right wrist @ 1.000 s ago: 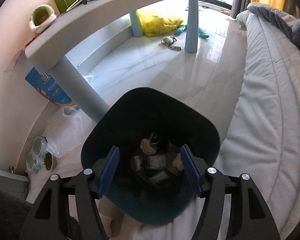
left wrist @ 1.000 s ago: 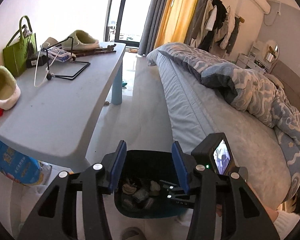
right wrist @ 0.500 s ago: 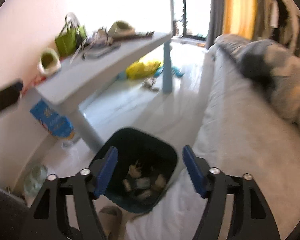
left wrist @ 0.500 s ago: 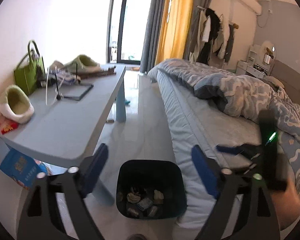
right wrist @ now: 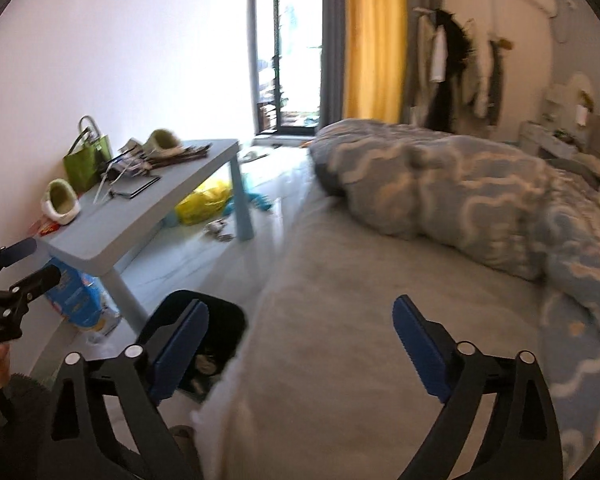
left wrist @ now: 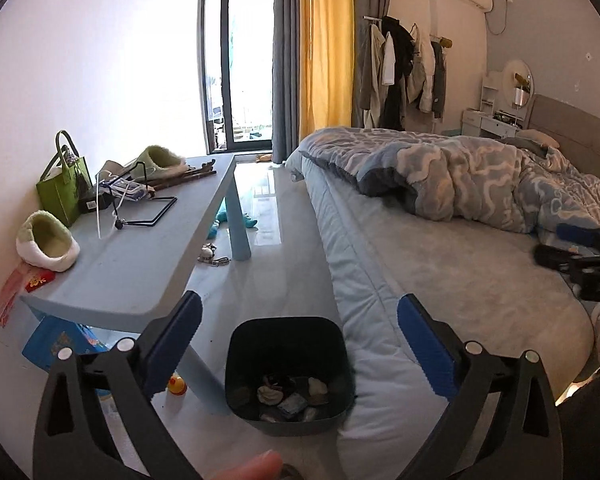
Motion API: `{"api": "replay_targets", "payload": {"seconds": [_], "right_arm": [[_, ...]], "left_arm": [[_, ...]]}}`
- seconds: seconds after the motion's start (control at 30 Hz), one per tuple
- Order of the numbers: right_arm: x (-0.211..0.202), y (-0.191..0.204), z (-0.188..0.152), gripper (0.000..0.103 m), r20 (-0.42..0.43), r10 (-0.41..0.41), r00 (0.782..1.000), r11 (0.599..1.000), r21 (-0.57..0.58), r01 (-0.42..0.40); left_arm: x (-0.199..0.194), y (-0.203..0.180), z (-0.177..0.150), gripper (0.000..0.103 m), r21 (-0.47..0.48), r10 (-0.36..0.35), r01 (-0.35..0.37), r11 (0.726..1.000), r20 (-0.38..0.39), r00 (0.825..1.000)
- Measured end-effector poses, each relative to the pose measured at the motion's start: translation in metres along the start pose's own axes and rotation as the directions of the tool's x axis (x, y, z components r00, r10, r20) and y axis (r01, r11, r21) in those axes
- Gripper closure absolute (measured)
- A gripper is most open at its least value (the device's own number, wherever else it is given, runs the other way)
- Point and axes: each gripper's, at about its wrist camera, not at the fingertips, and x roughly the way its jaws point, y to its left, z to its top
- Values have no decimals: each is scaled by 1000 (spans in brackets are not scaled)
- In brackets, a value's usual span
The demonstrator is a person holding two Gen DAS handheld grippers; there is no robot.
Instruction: Collect trash
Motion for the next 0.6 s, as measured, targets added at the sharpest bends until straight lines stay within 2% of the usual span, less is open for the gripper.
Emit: {"api": "replay_targets", "payload": {"seconds": [0.17, 0.23, 0.3, 0.5, 0.6], "right_arm": [[-46, -40, -22, 3, 41, -85, 995, 994, 68, 83], [-58, -55, -31, 3, 52, -107, 993, 991, 89, 102], [-73, -72, -42, 3, 75, -166, 983, 981, 113, 157], [-97, -101, -64, 3, 129, -199, 971, 970, 169, 177], [-101, -105, -68, 3, 116, -198, 973, 972, 155, 179]], "left_arm": [[-9, -17, -6, 3, -8, -34, 34, 999, 12, 999], [-12, -22, -7, 3, -5, -33, 33, 999, 26, 999], [-14, -26, -9, 3, -4, -25, 25, 1000, 32, 999], [-24, -42, -14, 3, 42, -6, 3, 999, 70, 998], [-24, -42, -15, 3, 26, -7, 5, 1000, 68, 998]]}}
